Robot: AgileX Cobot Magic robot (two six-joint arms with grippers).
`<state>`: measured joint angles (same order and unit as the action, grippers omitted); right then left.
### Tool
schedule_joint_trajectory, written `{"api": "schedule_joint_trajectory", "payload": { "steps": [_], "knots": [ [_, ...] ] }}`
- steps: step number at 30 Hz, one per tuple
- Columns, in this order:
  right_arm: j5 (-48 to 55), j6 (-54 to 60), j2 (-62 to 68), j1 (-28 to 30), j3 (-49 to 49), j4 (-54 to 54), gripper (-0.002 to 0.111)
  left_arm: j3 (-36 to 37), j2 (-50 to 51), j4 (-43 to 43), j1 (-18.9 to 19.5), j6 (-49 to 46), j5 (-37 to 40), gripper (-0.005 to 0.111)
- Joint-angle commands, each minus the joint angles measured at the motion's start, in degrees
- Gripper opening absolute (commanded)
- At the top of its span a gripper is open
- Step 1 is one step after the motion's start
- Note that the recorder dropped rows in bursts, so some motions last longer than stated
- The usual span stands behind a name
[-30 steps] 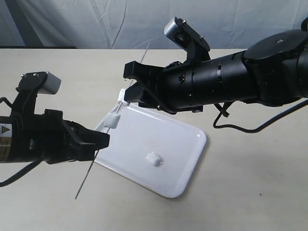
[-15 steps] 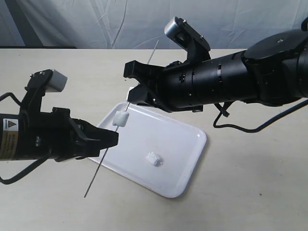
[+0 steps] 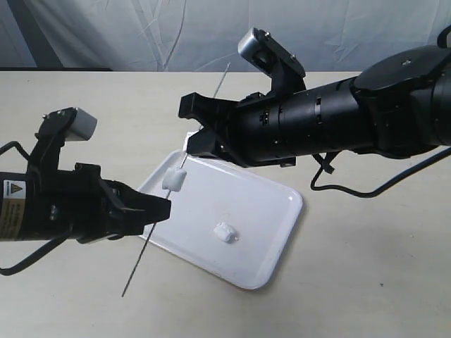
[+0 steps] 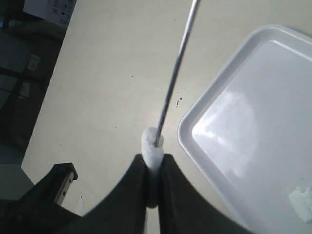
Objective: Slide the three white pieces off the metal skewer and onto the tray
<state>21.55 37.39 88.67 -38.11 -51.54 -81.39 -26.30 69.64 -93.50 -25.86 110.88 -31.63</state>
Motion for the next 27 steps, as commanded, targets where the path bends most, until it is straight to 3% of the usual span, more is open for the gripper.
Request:
{"api": "schedule_joint_trajectory", "payload": {
  "steps": [1,12,27],
  "knots": [
    [-7.15,0.32,-0.38,0.40,-0.24,-0.46,-0.001,4.06,0.02,-1.82,-0.01,1.22,-3.17,0.000],
    [-14.86,0.32,-0.38,0.40,-0.24,-0.46,-0.001,6.46,-3.13,-1.63,-0.01,1.10,-6.49,0.000],
    [-16.75,0.32,-0.38,0.40,-0.24,-0.05,-0.001,9.67,-4.07,-1.58,-0.01,-0.40,-7.81,0.000]
  ]
}}
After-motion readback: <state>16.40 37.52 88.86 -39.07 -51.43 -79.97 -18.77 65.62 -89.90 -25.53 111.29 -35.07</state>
